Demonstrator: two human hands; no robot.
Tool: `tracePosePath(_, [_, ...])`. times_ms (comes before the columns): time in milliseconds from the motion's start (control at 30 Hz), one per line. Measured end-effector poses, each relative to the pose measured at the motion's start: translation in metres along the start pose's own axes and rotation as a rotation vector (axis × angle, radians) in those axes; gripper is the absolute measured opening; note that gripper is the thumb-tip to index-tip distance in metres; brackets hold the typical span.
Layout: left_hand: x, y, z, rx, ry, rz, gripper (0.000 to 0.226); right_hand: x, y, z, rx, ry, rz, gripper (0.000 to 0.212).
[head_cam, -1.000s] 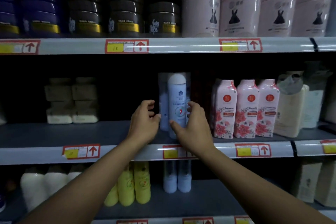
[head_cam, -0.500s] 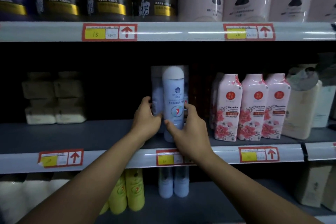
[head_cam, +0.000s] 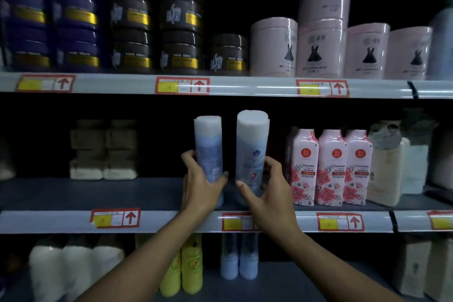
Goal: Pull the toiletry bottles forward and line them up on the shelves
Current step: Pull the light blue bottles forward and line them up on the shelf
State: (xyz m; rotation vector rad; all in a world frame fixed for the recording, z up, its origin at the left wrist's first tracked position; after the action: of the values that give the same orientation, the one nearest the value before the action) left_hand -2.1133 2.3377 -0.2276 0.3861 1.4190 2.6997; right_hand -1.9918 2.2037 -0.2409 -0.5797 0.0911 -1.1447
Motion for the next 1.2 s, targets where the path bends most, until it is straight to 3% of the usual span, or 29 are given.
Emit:
tracePosePath(233, [0.024,0.026,-0.022,-0.023,-0.048,-0.083,0.074,0.022,-0.024,-0.011,0.062,-0.029,-0.021,0.068])
tracePosePath(367, [0.034,0.037,-0.037,-0.032,-0.168,-0.073,0.074,0.035,-0.037,-0.026,0.076,-0.032,-0.025,0.066])
tracePosePath(467, [0.043,0.036,-0.057,-0.036,-0.248,-0.029,0.056,0.044,-0.044,-0.040,0.066,-0.034,-0.008,0.064])
tracePosePath(533, [0.051,0.034,-0.076,-0.017,-0.236,-0.073,0.043,0.049,-0.047,-0.053,0.058,-0.031,-0.003,0.062])
tracePosePath(633, [0.062,0.024,-0.103,-0.003,-0.132,-0.102,0.052,0.057,-0.049,-0.078,0.025,-0.045,0.007,0.061])
tracePosePath(767, [0.061,0.001,-0.141,0.094,-0.162,-0.123,0.064,0.060,-0.046,-0.119,-0.065,-0.090,0.052,0.058])
tracePosePath(867, [0.054,-0.016,-0.167,0.235,-0.269,-0.159,0.071,0.058,-0.038,-0.152,-0.123,-0.146,0.062,0.060])
tracePosePath(967, [0.044,-0.038,-0.190,0.397,-0.403,-0.199,0.064,0.056,-0.025,-0.181,-0.161,-0.211,0.036,0.063])
tracePosePath(1100, [0.035,-0.070,-0.212,0.398,-0.539,-0.098,0.053,0.051,-0.006,-0.213,-0.219,-0.287,0.025,0.063])
tracePosePath(1200, [0.034,-0.090,-0.218,0.365,-0.497,-0.051,0.056,0.046,0.010,-0.229,-0.256,-0.323,-0.007,0.062])
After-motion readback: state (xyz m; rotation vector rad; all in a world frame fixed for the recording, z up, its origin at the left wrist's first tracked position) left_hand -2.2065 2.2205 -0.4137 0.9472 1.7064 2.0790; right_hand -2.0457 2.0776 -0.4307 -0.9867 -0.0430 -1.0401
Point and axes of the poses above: each hand's wrist, its own z-axis towards the middle knuckle, its own x-axis out of the back of the hand, y = z × x, the point moved 4 cm from there along z, towards the middle knuckle, and after that the axes turned 9 degrees about x, right-handed, at the moved point
